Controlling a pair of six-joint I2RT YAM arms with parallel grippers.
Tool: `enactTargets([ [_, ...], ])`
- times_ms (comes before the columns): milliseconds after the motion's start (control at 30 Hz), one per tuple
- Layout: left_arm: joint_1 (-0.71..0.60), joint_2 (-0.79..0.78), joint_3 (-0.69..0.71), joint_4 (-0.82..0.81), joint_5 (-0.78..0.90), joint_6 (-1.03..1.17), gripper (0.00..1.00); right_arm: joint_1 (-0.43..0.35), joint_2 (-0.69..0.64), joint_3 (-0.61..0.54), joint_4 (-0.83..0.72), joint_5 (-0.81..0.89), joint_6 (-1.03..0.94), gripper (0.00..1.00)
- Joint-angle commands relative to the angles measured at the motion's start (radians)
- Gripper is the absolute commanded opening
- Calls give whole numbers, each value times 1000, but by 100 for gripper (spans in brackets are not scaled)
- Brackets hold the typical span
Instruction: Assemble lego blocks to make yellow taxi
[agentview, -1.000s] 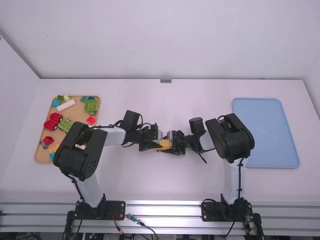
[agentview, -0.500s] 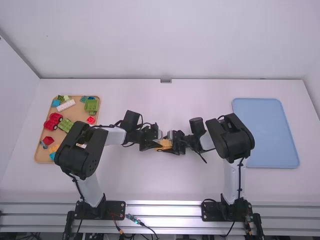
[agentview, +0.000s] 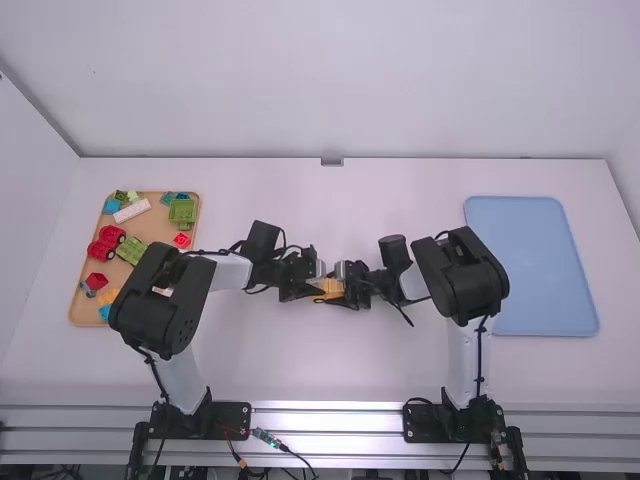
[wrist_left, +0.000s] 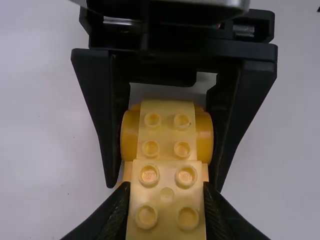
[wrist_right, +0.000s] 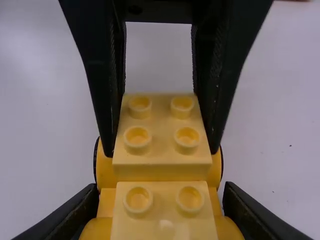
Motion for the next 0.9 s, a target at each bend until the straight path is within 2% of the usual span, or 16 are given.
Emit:
enactTargets([
  [0, 2, 21, -7, -1, 22, -8, 41, 3, 13, 14, 0, -29, 3, 50],
  [133, 2, 21, -7, -1, 22, -9, 45, 3, 13, 14, 0, -29, 4, 50],
  [167, 2, 21, -7, 0, 22, -9, 53, 3, 13, 14, 1, -29, 7, 50],
  [233, 2, 21, -7, 0, 22, -9, 59, 3, 13, 14, 2, -28, 5, 50],
  [300, 2, 21, -7, 0, 26, -9, 95, 3, 13, 14, 0, -28, 3, 50],
  [333, 2, 21, -7, 1, 26, -9, 99, 3, 13, 14, 0, -29, 3, 50],
  [533, 3, 21, 5, 4, 103, -8, 99, 3, 13, 14, 0, -27, 7, 50],
  [667, 9, 19, 25, -14, 93, -44, 99, 3, 13, 14, -1, -26, 7, 50],
  [867, 11, 7, 82, -132, 86, -38, 99, 3, 13, 14, 0, -26, 7, 50],
])
